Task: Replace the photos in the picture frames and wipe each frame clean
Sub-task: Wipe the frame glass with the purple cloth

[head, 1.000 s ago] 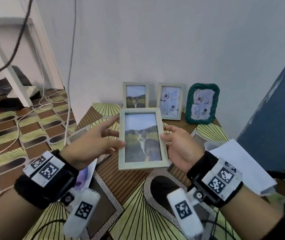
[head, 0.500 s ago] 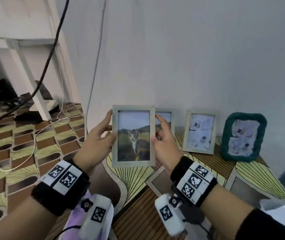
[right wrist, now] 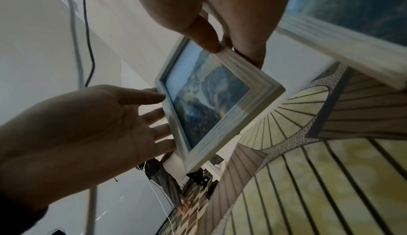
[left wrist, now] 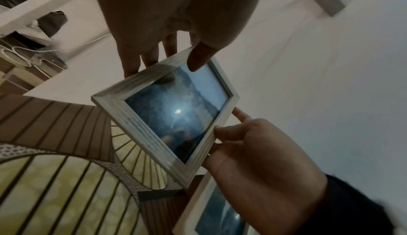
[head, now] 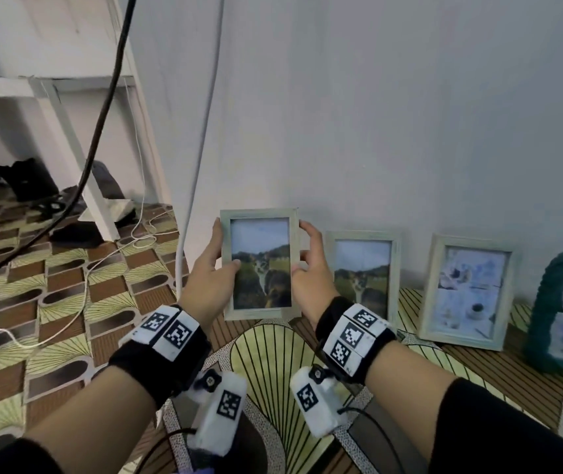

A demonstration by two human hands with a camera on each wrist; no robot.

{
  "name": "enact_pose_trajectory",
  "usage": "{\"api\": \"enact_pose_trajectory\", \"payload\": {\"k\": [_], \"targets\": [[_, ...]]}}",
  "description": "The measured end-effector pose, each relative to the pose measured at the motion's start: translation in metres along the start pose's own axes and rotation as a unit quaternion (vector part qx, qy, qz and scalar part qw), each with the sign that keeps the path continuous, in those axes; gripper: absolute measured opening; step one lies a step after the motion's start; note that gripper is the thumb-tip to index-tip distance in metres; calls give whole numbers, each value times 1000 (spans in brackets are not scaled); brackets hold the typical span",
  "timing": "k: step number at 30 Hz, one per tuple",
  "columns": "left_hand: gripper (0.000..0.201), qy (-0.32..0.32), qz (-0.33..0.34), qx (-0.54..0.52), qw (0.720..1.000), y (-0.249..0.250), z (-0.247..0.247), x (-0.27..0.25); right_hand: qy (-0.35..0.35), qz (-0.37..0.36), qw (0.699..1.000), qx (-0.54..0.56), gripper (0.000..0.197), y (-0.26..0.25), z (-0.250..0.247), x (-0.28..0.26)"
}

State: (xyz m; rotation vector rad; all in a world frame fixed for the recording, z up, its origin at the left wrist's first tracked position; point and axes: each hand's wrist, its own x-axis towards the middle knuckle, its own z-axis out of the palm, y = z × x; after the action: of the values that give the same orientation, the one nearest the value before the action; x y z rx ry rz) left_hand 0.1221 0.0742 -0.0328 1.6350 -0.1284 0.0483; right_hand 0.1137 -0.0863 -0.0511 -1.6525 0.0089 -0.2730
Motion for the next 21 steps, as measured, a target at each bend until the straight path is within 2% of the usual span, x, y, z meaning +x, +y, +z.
{"api": "enact_pose_trajectory", "payload": {"k": [6,12,17,21], "targets": [[74,15,-67,-6,998,-18,1,4,-4,30,998,-56,86,20,8,6],[77,-10,-71,6,997,-22,2,-14,-30,38,997,-54,86,25,-1,0],[77,-16,-75,31,997,-14,3,-24,-84,57,992,-75,73,22,-7,-8],[74,-8,-65,70,995,3,6,-32,-88,93,989,-69,71,14,-14,-15]]}}
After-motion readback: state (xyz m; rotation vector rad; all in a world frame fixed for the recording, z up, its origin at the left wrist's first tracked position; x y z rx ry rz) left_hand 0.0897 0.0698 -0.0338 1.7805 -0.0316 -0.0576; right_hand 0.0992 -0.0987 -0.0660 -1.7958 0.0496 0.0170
